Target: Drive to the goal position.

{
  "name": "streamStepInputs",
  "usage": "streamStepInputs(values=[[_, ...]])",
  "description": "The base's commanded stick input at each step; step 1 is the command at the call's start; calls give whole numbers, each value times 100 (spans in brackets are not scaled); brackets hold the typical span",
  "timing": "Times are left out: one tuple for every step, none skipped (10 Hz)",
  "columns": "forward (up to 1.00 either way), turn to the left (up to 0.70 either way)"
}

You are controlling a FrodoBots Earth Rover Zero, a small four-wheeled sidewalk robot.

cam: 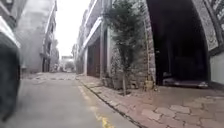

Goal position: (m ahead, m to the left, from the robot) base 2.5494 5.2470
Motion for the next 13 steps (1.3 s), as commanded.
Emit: streamStepInputs(values=[[46, -46], [46, -46], [46, -46], [46, -46], [46, -46], [46, -17], [46, 14], [46, 46], [46, 46], [46, 46], [46, 46], [46, 46], [46, 46]])
